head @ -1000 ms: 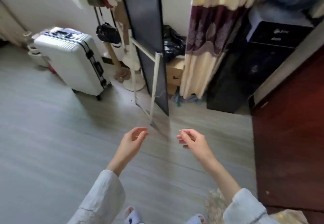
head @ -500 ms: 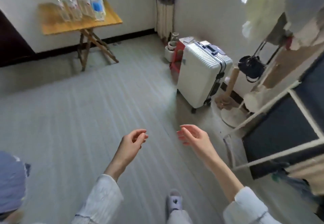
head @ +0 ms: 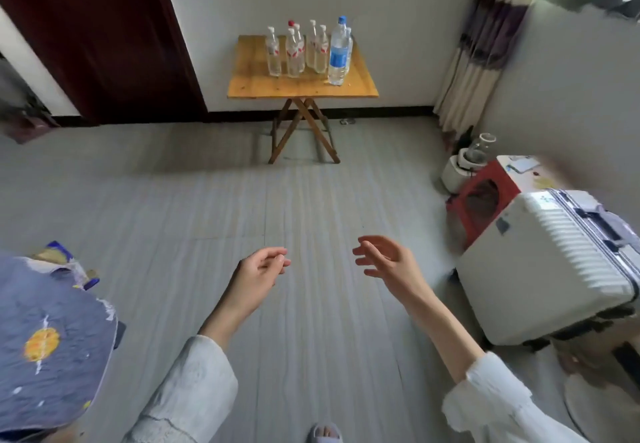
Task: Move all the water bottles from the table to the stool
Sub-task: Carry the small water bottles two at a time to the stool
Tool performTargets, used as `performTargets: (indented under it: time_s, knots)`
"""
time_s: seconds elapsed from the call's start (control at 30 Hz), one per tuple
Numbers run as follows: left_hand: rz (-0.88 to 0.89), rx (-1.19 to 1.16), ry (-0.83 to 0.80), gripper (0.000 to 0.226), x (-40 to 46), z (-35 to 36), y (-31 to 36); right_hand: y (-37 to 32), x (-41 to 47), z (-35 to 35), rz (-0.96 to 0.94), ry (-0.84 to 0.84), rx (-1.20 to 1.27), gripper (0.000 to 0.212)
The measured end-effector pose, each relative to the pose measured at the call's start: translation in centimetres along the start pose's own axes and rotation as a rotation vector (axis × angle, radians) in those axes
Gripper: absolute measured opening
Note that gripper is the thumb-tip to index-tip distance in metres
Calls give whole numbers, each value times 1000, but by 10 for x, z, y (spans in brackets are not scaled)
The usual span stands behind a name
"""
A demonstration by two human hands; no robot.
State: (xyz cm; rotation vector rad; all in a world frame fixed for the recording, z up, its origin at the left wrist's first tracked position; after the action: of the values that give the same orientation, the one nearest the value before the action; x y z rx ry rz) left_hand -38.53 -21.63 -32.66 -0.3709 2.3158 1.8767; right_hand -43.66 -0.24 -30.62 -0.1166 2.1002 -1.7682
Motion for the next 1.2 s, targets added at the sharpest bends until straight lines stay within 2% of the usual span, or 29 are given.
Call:
performTargets:
  time_s: [0.17, 0.4, 0.67, 0.97, 1.2]
  knots:
    - [-4, -20, 75, 17, 95, -45, 13, -27, 114, 8, -20, -65, -18, 10]
    - [-29, -19, 47, 17, 255, -91, 20, -51, 281, 11, -28, -70, -52, 11]
    - [33, -22, 77, 19, 463, -182, 88, -126, 487, 8, -79, -18, -66, 12]
    - [-36, 32, -6, 23, 644, -198, 115, -150, 675, -17, -45, 0, -68, 10]
    - [-23, -1, 103, 23, 801, -234, 152, -187, 851, -36, -50, -67, -70, 13]
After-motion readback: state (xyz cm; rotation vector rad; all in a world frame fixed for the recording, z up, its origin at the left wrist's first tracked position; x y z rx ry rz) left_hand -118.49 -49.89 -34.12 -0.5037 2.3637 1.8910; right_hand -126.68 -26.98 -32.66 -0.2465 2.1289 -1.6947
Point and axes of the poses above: each hand's wrist, its own x-axis towards the middle knuckle, its own z-axis out of the palm, y = z × x, the point moved 9 cm from there along x, towards the middle knuckle, and after that the axes turned 8 degrees about -y, right-handed, at the moved point
